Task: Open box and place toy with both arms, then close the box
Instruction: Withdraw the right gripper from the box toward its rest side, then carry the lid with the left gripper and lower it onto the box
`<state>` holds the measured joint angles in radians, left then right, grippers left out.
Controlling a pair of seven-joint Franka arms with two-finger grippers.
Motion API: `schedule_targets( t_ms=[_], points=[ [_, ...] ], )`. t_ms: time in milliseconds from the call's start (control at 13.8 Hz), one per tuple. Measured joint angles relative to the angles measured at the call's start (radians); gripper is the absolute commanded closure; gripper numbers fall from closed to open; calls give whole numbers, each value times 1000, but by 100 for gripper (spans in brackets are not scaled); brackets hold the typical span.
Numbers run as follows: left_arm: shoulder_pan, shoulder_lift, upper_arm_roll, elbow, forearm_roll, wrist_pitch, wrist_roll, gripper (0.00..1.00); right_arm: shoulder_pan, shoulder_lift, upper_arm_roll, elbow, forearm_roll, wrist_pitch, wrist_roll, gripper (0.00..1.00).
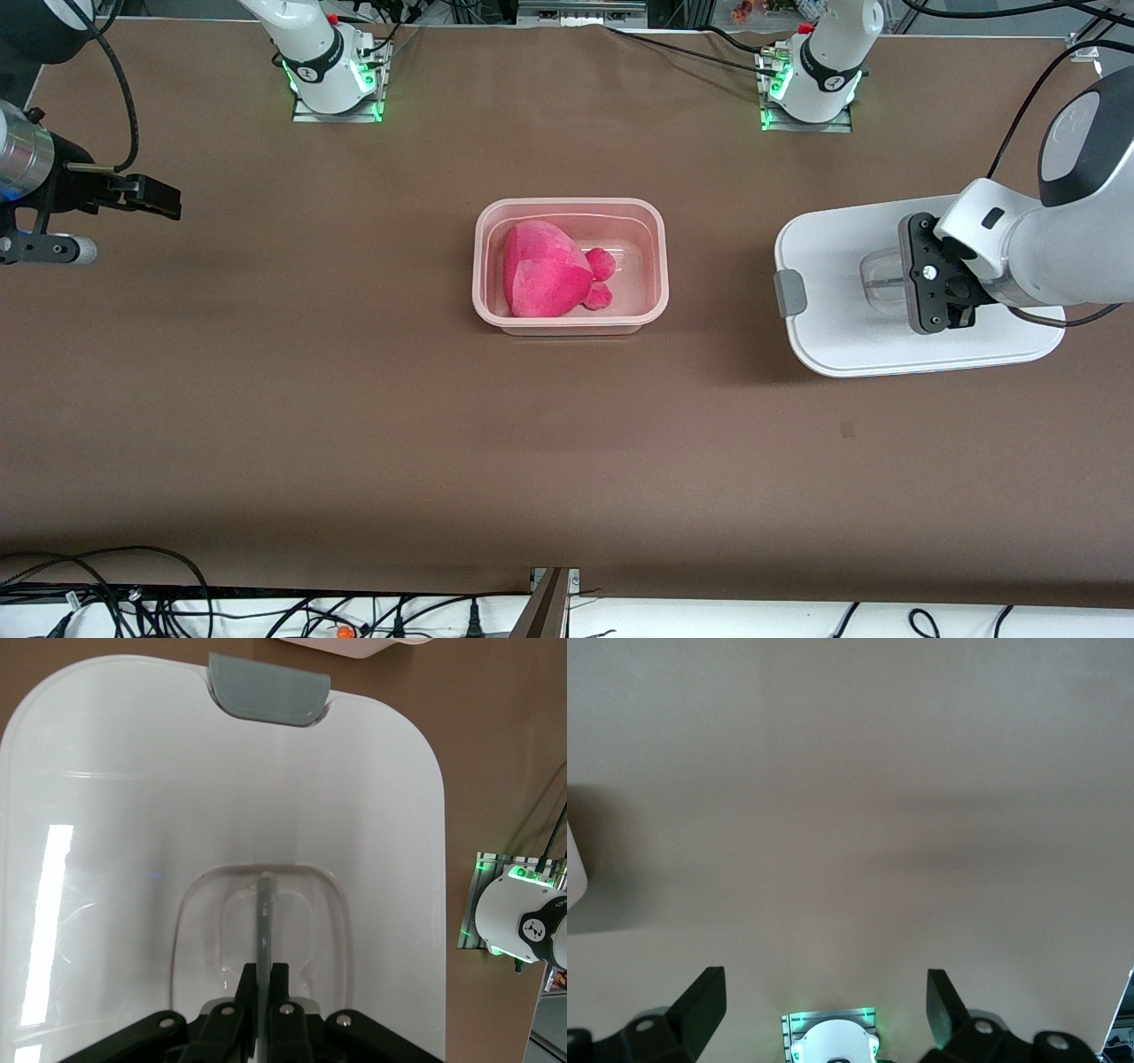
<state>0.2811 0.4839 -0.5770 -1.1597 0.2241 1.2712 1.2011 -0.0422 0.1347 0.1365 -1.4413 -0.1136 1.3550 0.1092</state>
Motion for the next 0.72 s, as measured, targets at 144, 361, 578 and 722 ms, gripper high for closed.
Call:
schedule_targets(
  t_ms=[144,361,578,722],
  points=[
    [-5,0,-3,0,-2,0,1,100,53,-50,-39,-69,2,57,-2,0],
    [-59,12,-10,-1,-13,4,1,100,71,-122,-52,-94,6,83,-2,0],
    [-157,34,-11,0,-42,83,-14,100,71,-173,-109,-98,26,80,-16,0],
    [-221,46,-12,-1,-103,102,-35,100,70,-174,-156,-106,46,49,-74,0]
  ],
)
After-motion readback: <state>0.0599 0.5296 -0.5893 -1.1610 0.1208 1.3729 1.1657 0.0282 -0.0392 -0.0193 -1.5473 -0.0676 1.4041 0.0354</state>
